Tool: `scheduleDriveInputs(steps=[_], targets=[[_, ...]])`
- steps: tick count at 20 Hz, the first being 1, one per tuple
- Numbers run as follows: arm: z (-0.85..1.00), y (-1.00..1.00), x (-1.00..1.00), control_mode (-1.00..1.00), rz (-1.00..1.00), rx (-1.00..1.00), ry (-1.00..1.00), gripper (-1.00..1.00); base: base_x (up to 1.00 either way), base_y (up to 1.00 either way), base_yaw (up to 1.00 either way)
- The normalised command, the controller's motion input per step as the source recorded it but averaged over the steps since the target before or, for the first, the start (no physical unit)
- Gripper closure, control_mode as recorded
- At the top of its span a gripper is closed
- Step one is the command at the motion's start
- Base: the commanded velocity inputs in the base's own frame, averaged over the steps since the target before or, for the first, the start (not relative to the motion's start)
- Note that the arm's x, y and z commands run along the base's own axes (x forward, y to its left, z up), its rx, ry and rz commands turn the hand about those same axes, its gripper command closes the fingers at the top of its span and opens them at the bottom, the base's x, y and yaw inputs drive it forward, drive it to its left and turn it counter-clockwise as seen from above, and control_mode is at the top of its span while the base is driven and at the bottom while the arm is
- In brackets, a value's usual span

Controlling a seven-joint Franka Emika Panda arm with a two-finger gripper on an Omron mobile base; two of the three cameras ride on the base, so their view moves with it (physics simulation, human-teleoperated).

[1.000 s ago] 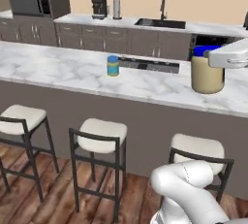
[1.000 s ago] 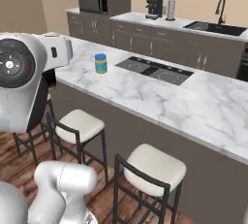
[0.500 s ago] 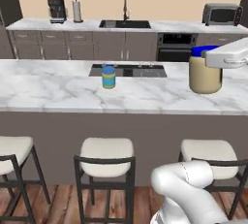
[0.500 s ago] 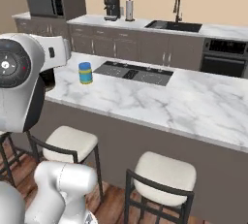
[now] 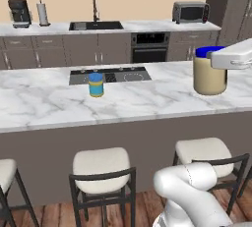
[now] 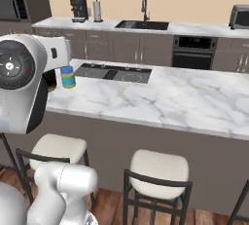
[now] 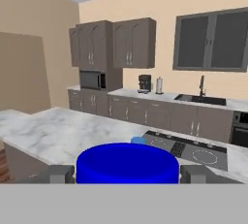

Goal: The dining table condiment station is running low on mayonnaise. Refill the condiment station by opening the cabinet and taking the mayonnaise from the cabinet and placing it on the dining table.

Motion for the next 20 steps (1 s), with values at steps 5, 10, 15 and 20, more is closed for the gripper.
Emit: scheduleDriveInputs(steps=[5,10,15,20], targets=[[0.00,0.00,0.00,1.00,0.00,0.00,0.00,1.00,0.29,0.93,-0.47],[0.00,0.00,0.00,1.00,0.00,0.00,0.00,1.00,0.44,0.33,-0.15],[-0.51,0.00,0.80,-1.00,0.12,0.00,-0.03,1.00,0.20,0.01,0.00],[-0.86,0.00,1.00,-1.00,0.34,0.00,-0.18,1.00,0.00,0.00,0.00]])
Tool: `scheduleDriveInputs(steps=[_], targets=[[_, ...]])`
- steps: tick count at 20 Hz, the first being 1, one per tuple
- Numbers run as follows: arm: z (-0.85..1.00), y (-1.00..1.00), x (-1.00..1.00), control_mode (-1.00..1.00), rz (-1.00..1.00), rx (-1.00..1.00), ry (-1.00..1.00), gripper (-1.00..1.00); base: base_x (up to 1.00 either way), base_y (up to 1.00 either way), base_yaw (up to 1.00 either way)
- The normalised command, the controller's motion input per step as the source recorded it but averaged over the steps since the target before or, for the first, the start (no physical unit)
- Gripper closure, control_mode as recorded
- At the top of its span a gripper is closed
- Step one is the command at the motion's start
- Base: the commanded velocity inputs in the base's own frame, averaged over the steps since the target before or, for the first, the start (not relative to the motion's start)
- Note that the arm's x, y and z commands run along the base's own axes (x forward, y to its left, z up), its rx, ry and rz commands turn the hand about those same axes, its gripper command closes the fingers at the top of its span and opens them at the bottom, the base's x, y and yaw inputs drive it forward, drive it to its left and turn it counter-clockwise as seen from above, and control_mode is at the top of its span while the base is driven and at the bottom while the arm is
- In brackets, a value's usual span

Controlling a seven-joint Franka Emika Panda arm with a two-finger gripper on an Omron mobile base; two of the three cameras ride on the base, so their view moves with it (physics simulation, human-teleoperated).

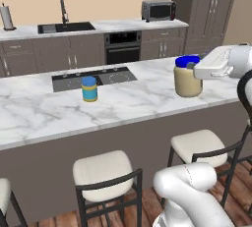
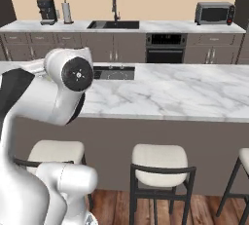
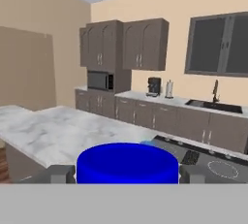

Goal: The dining table condiment station is running low on mayonnaise. Refill the condiment station by opening the cabinet and taking the mayonnaise from the cabinet and placing it on the dining table.

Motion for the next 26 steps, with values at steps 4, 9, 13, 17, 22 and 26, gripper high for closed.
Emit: scheduleDriveInputs(steps=[4,9,13,17,22,26], targets=[[-0.78,0.00,1.00,-1.00,0.37,0.00,-0.16,1.00,0.00,0.00,0.00],[-0.25,0.01,0.66,-1.00,0.27,0.00,-0.19,1.00,0.00,0.00,0.00],[0.01,0.09,0.73,-1.00,0.09,-0.02,-0.03,1.00,0.00,0.00,0.00],[-0.22,0.21,0.91,-1.00,0.07,0.00,0.14,1.00,0.00,0.00,0.00],[-0.37,0.01,0.62,-1.00,0.10,0.00,0.19,1.00,0.00,0.00,0.00],[-0.36,-0.01,0.35,-1.00,0.18,0.00,0.00,1.00,0.00,0.00,0.00]])
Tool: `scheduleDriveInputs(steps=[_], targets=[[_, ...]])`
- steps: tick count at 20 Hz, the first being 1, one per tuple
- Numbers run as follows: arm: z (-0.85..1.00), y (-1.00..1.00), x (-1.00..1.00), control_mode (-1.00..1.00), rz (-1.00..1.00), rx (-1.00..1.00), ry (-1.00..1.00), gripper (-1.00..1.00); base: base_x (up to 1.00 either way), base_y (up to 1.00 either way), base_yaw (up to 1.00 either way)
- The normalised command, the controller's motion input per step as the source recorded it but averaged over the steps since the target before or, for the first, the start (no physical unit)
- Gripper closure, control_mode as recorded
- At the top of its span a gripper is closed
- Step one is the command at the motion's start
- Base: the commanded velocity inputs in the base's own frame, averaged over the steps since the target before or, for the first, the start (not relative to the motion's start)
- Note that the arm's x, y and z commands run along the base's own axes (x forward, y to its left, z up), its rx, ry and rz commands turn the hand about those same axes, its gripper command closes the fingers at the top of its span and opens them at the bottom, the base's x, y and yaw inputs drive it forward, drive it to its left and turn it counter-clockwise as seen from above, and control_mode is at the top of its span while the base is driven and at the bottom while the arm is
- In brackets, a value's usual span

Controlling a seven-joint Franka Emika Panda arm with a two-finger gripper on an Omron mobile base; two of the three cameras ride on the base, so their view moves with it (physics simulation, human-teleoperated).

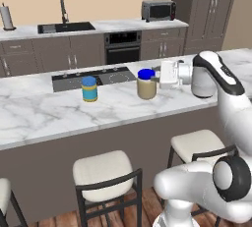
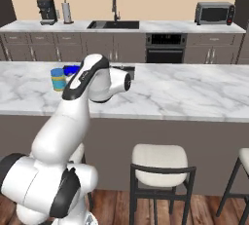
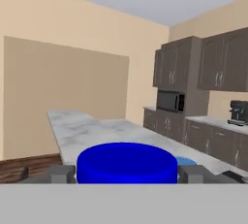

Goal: The dining table condiment station is running low on mayonnaise. Refill the condiment station by opening the cabinet and taking the mayonnaise from the cabinet and placing it on the dining table.

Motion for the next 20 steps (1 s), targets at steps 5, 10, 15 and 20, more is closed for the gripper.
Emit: scheduleDriveInputs(steps=[5,10,15,20], targets=[[-0.18,0.01,0.48,-1.00,0.18,0.00,-0.04,1.00,0.00,0.00,0.00],[-0.26,0.14,0.57,-1.00,0.15,0.00,0.00,1.00,0.00,0.00,0.00],[-0.41,0.07,0.45,-1.00,0.13,0.00,0.01,1.00,0.00,0.00,0.00],[-0.41,0.01,0.48,-1.00,0.12,0.01,0.00,1.00,0.00,0.00,0.00]])
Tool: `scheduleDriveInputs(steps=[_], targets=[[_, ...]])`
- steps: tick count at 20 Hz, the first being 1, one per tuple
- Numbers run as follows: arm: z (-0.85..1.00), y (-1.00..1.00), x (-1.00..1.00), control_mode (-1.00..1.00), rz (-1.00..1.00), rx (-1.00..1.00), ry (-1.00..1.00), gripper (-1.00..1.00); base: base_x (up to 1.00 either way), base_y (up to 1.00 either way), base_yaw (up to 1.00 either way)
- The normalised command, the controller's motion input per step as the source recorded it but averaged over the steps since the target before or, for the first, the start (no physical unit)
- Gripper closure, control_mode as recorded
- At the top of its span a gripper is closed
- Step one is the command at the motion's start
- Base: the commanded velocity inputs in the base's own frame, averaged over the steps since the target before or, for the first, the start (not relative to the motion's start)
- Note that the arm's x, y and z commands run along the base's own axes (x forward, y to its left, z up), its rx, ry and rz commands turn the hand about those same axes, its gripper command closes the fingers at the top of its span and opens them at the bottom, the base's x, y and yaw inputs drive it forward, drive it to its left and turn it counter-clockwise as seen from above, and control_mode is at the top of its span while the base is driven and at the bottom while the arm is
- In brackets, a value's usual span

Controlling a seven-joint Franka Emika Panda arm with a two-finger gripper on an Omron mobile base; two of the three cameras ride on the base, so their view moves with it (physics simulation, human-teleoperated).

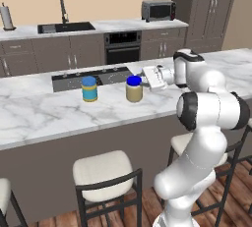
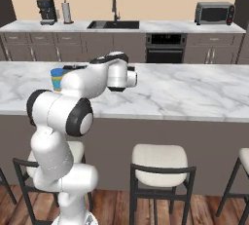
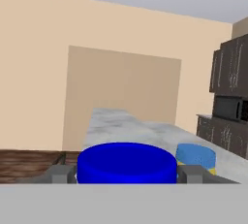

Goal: The dining table condiment station is running low on mayonnaise. Refill the condiment station by opening the cabinet and taking the mayonnaise from the cabinet and placing it on the dining table.

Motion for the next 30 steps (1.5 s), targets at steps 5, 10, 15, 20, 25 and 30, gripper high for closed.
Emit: scheduleDriveInputs(steps=[5,10,15,20,25,30], targets=[[-0.36,0.03,0.58,-1.00,0.12,0.01,0.00,1.00,0.00,0.00,0.00],[-0.09,0.04,0.44,-1.00,0.06,0.00,-0.01,1.00,0.00,0.00,0.00],[-0.08,0.20,0.39,-1.00,0.01,0.00,0.00,1.00,0.00,0.00,0.00],[-0.14,0.22,0.31,-1.00,0.01,0.00,0.00,1.00,0.00,0.00,0.00],[-0.26,0.18,0.19,-1.00,0.02,0.00,0.00,1.00,0.00,0.00,0.00],[-0.29,0.01,0.11,-1.00,0.00,0.00,0.00,1.00,0.00,0.00,0.00]])
